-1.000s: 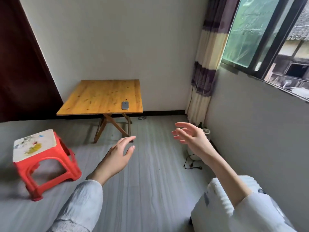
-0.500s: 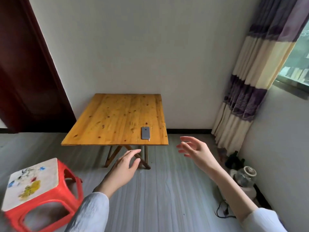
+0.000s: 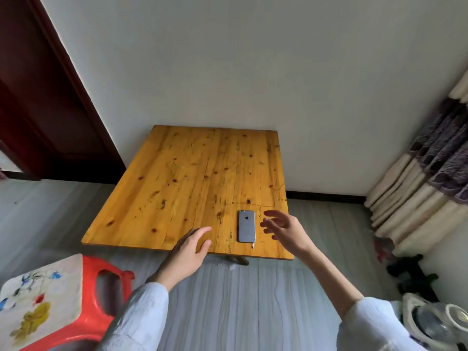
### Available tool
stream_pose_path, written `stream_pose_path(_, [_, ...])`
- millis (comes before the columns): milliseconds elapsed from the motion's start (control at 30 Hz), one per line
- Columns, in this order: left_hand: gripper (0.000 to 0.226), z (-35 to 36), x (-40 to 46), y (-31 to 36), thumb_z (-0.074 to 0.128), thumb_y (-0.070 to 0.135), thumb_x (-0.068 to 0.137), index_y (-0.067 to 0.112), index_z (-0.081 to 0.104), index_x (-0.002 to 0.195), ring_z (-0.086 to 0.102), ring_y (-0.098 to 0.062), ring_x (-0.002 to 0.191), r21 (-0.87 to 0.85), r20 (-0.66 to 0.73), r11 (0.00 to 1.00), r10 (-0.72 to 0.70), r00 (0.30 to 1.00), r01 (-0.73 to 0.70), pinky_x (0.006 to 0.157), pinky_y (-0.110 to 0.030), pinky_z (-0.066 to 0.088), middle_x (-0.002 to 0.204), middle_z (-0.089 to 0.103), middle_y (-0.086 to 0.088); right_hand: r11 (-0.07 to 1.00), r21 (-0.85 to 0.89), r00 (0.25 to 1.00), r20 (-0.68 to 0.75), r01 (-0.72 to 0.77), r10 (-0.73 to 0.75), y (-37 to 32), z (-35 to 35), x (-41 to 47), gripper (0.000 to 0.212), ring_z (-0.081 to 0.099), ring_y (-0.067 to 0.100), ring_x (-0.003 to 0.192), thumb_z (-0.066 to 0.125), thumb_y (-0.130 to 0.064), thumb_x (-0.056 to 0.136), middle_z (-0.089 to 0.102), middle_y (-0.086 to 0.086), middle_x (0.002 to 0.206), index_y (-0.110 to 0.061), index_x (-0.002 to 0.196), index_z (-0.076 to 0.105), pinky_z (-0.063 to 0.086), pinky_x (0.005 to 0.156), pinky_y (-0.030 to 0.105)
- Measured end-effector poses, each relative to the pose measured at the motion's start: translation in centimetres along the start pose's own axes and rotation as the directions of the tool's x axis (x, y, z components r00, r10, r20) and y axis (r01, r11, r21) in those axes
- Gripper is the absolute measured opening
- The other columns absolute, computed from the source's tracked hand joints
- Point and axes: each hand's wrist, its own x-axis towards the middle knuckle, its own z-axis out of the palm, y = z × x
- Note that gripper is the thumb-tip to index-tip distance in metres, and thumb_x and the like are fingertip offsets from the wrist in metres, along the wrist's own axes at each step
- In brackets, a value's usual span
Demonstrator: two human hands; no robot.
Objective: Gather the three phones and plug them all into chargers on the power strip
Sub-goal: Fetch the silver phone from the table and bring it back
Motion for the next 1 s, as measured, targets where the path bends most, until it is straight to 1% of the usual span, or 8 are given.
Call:
stream_pose_path(167, [0.042,3.0,6.5,-6.1,0.045,0.026,0.093,0.020,0.039,0.134,0.034,-0.009,0.130,0.016,0.082,0.997,-0.073,0.994,0.072,0.107,-0.023,0.029,0.143,0.039,0.001,0.970,-0.120,0.976,0.028,-0.209,0.214,5.1,3.3,8.3,0.035,0.059,0.019,0.089,0.053,-0.024,0.091,0.065,0.015,0.112,-0.008,0.122,0.053,0.048,0.081,0.034])
stream_pose_path(200, [0.044,3.7,7.9,-7.5,0.045,0.026,0.093,0.020,0.037,0.136,0.029,-0.011,0.135,0.032,0.102,0.996,-0.090,0.991,0.087,0.111,-0.026,0.026,0.146,0.034,0.000,0.957,-0.155,0.968,0.011,-0.246,0.251,6.3,4.0,9.9,0.035,0.057,0.019,0.088,0.053,-0.025,0.090,0.065,0.015,0.113,-0.008,0.122,0.053,0.048,0.079,0.029])
stream_pose_path(267, [0.050,5.1,10.3,-10.3,0.044,0.028,0.093,0.021,0.028,0.140,0.015,-0.015,0.142,0.083,0.173,0.987,-0.152,0.973,0.140,0.116,-0.034,0.019,0.153,0.019,-0.001,0.916,-0.246,0.947,-0.020,-0.316,0.322,8.7,5.5,12.8,0.036,0.058,0.020,0.090,0.052,-0.027,0.091,0.067,0.013,0.113,-0.008,0.122,0.054,0.041,0.069,0.005])
stream_pose_path(333, [0.056,6.6,12.4,-13.0,0.043,0.030,0.093,0.026,0.017,0.143,-0.002,-0.018,0.144,0.144,0.235,0.971,-0.219,0.947,0.189,0.118,-0.041,0.009,0.157,0.003,0.000,0.868,-0.325,0.923,-0.052,-0.376,0.381,10.7,7.1,15.5,0.038,0.060,0.023,0.103,0.051,-0.027,0.091,0.068,0.011,0.112,-0.008,0.124,0.052,0.037,0.070,-0.003])
stream_pose_path(467, [0.073,8.9,15.9,-17.3,0.045,0.034,0.091,0.028,-0.005,0.143,-0.027,-0.024,0.137,0.316,0.279,0.942,-0.210,0.937,0.117,0.114,-0.052,-0.008,0.153,-0.022,-0.005,0.772,-0.414,0.873,-0.158,-0.482,0.461,14.1,10.3,20.0,0.052,0.051,0.031,0.116,0.054,-0.032,0.089,0.051,0.017,0.130,-0.003,0.130,0.042,0.042,0.092,0.034])
stream_pose_path(567, [0.085,9.6,17.5,-19.6,0.048,0.042,0.088,0.030,-0.019,0.137,-0.037,-0.023,0.130,0.417,0.310,0.905,-0.228,0.923,0.083,0.105,-0.057,-0.020,0.144,-0.035,-0.002,0.715,-0.466,0.852,-0.237,-0.522,0.467,15.7,12.2,22.3,0.068,0.040,0.033,0.121,0.060,-0.042,0.082,0.042,0.018,0.133,-0.002,0.131,0.037,0.037,0.097,0.038])
stream_pose_path(733, [0.085,10.1,17.5,-21.7,0.042,0.056,0.084,0.038,-0.025,0.133,-0.032,-0.027,0.134,0.531,0.311,0.847,-0.234,0.921,0.036,0.104,-0.060,-0.018,0.146,-0.034,-0.003,0.595,-0.531,0.793,-0.325,-0.604,0.515,16.4,15.4,23.2,0.096,0.032,0.033,0.119,0.063,-0.058,0.071,0.032,0.012,0.133,-0.003,0.137,0.022,0.038,0.092,0.047])
stream_pose_path(1000, [0.080,10.1,17.9,-21.6,0.031,0.062,0.085,0.040,-0.032,0.128,-0.032,-0.030,0.134,0.574,0.334,0.818,-0.270,0.903,0.032,0.104,-0.063,-0.015,0.145,-0.037,-0.004,0.602,-0.371,0.707,-0.384,-0.707,0.594,16.6,16.6,25.1,0.074,0.031,0.036,0.117,0.071,-0.033,0.071,0.032,0.017,0.129,0.002,0.124,0.031,0.034,0.096,0.049])
